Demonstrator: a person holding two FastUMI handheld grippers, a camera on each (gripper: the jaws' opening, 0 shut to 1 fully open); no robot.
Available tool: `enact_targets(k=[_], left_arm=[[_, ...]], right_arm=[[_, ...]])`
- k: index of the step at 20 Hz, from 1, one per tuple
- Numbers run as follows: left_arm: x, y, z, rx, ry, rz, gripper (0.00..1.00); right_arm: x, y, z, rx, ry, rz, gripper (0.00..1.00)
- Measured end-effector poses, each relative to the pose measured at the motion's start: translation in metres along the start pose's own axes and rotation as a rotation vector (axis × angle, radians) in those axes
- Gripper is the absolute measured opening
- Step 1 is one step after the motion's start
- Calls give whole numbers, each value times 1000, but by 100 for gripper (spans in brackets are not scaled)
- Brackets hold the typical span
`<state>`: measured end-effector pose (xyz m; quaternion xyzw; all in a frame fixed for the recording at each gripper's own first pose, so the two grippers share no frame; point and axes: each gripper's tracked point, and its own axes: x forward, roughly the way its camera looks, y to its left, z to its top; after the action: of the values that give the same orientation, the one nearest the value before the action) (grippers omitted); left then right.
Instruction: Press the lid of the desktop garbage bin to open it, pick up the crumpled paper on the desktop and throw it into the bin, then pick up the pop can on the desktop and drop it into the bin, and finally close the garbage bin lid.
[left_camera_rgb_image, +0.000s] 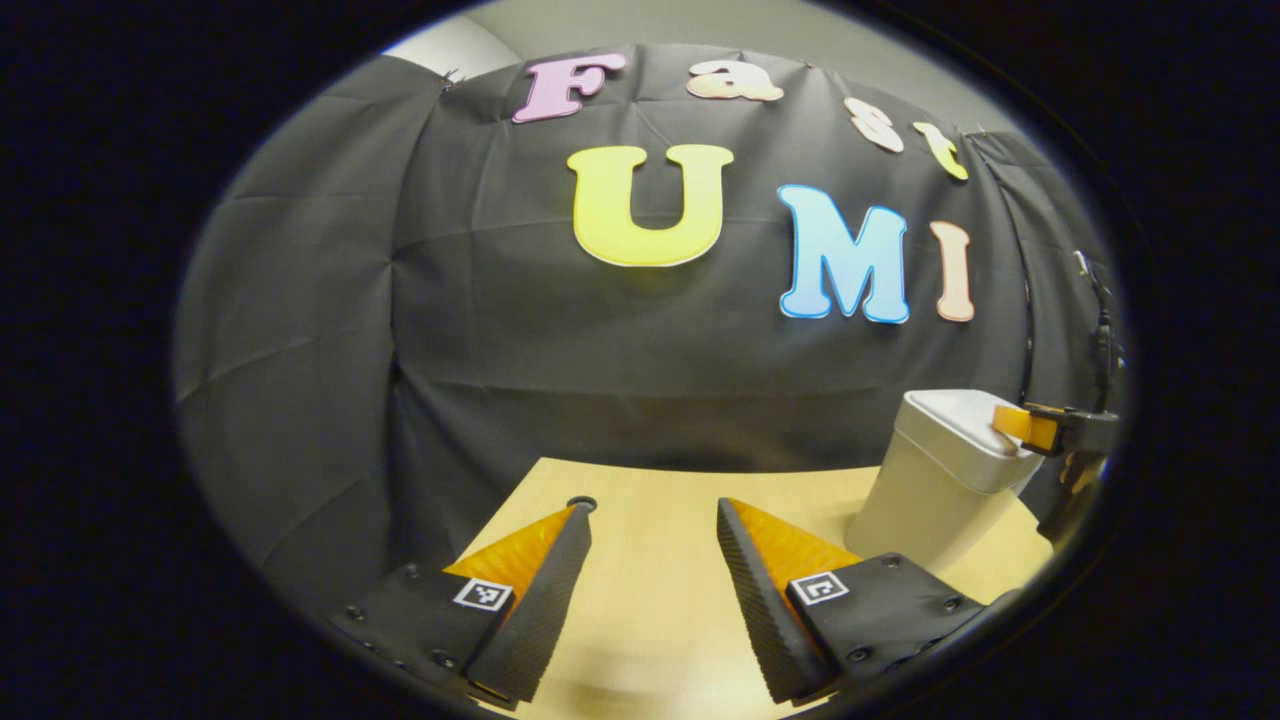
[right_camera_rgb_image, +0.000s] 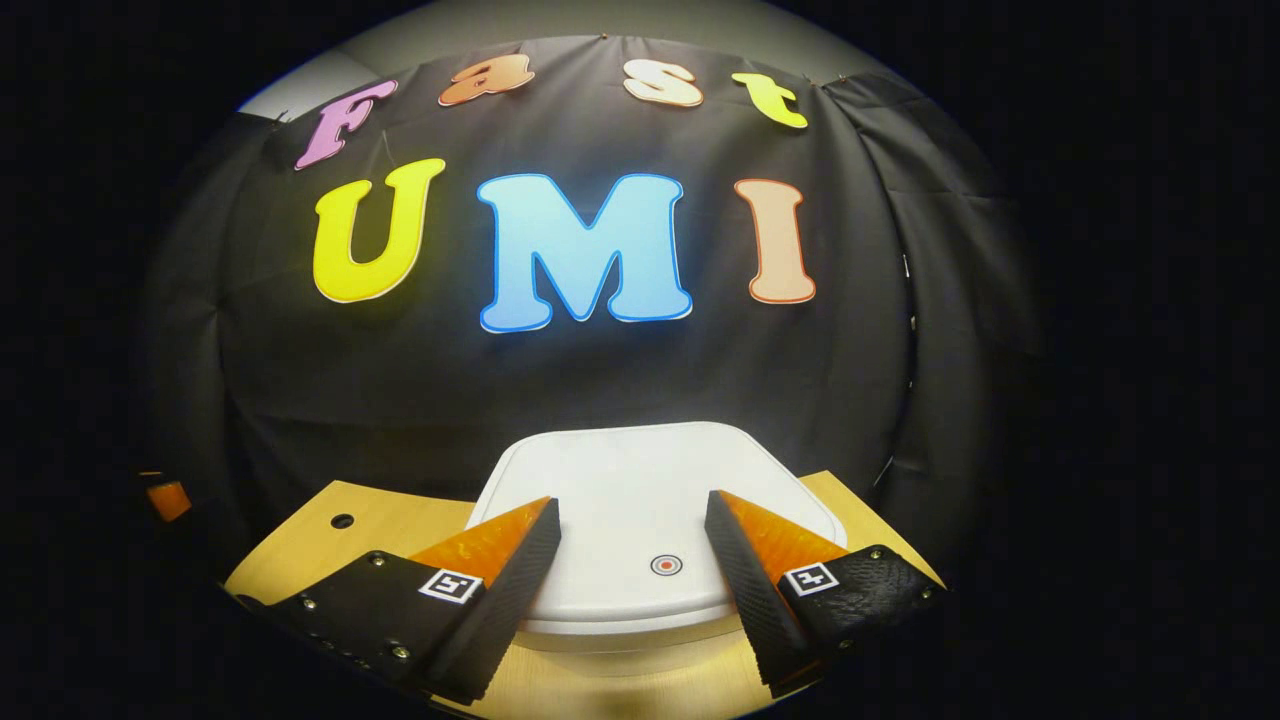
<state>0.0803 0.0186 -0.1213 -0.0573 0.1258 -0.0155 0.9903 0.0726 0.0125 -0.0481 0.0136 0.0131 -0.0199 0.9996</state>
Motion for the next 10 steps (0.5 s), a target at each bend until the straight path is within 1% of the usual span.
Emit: enact_targets(k=[1,8,10], left_arm=[[-1,1,1,-1,-2,3,77],[-8,-1,2,-20,-12,9,93],[-10,-3,3,-20,-16,8,93]], right_arm=[[1,0,0,2,-12,1,94],[0,0,-2,-9,-59,-2,95],[0,0,-3,-11,-67,0,95]])
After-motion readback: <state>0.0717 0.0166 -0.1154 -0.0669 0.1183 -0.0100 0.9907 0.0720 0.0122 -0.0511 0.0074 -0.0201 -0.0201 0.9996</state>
